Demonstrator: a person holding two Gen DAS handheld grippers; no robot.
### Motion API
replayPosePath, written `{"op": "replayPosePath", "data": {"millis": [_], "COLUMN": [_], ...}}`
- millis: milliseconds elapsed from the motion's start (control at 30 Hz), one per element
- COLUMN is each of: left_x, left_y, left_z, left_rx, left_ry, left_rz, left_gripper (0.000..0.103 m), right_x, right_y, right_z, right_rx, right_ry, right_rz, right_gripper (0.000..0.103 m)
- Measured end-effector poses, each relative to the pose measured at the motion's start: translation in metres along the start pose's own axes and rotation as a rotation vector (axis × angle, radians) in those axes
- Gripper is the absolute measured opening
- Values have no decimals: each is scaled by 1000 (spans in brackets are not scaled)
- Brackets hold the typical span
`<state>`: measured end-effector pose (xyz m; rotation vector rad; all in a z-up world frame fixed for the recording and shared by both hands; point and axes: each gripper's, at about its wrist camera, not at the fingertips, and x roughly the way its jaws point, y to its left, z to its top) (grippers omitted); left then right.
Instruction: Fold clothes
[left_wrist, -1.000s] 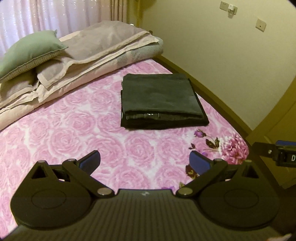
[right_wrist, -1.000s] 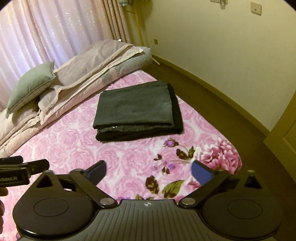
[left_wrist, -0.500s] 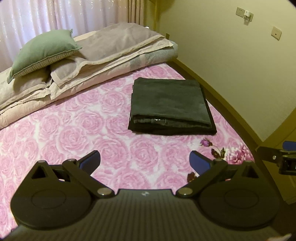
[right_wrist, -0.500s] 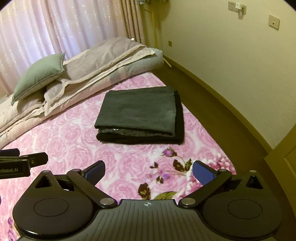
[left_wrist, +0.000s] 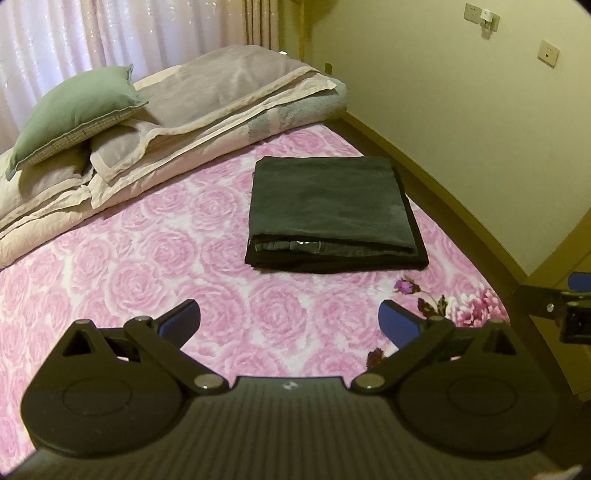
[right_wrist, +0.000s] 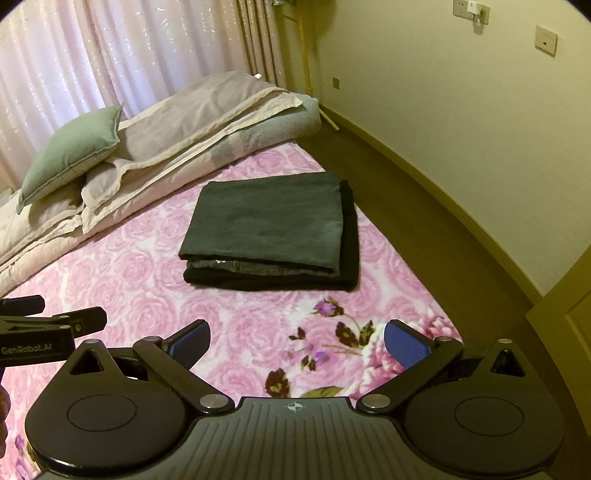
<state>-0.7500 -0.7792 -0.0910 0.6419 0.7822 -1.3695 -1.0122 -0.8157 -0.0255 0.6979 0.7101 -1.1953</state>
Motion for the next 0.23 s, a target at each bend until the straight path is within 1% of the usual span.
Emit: {"op": "replayPosePath", "data": {"millis": [233], "left_x": [5], "left_y": [-2], "left_z": [4], "left_rx": [13], "left_ry": [-2], "left_rz": [6], "left_gripper": [102], "right_x": [4], "right_y": [-1], "right_z": [4], "right_rx": [1], "right_ry": [9], "right_rz": [3], "right_gripper": [103]}}
